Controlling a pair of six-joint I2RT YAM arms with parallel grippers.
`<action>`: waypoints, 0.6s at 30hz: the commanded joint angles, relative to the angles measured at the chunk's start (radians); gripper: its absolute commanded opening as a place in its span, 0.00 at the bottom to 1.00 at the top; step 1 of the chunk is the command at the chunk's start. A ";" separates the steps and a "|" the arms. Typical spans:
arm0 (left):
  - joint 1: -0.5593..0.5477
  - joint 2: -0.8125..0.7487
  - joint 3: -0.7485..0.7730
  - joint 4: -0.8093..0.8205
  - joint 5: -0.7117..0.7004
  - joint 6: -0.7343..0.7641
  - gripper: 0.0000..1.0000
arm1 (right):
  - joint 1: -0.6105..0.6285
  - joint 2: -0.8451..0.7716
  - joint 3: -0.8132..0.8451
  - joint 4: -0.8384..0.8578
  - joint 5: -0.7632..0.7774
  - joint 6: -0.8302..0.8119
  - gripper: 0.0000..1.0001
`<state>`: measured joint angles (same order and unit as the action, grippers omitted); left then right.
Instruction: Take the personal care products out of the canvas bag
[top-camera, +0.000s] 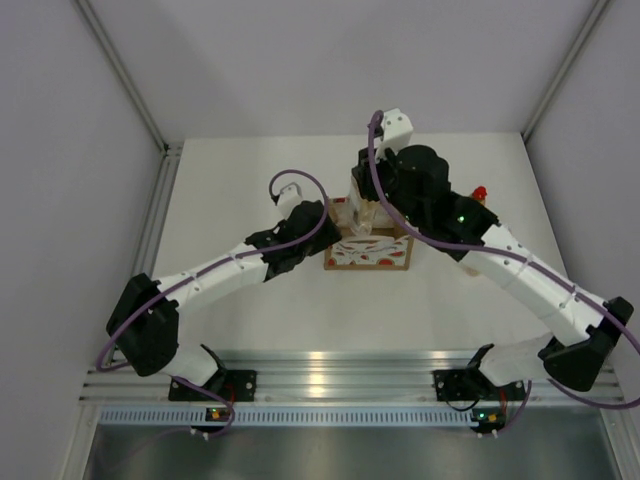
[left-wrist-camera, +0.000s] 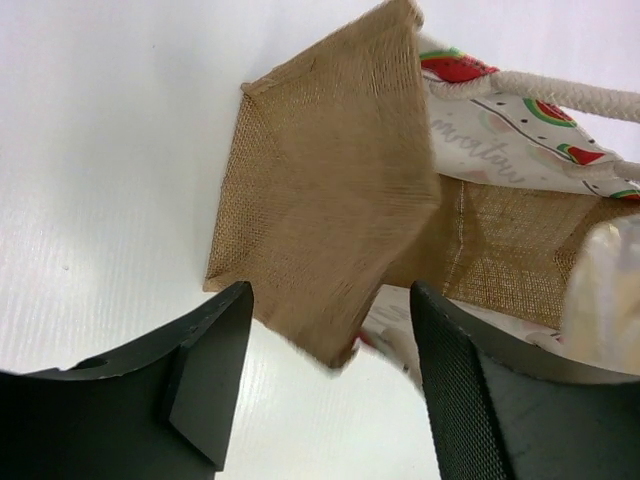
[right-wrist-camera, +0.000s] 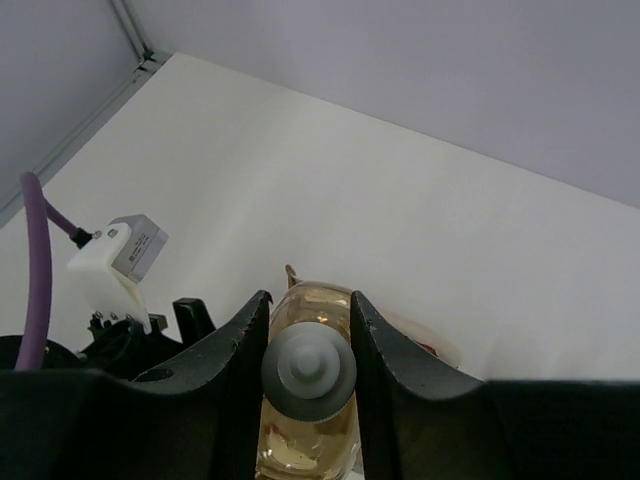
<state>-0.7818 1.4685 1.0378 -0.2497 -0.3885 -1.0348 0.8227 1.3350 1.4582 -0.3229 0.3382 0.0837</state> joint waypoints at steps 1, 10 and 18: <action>0.001 -0.036 0.031 0.003 0.008 -0.001 0.70 | 0.015 -0.091 0.134 0.073 -0.001 -0.018 0.00; 0.001 -0.077 0.048 0.001 0.008 0.047 0.98 | -0.006 -0.155 0.156 0.053 0.087 -0.075 0.00; 0.004 -0.103 0.077 0.000 -0.056 0.146 0.98 | -0.065 -0.191 0.151 0.081 0.197 -0.156 0.00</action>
<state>-0.7815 1.4017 1.0580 -0.2630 -0.4007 -0.9627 0.7883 1.2118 1.5265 -0.3920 0.4595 -0.0212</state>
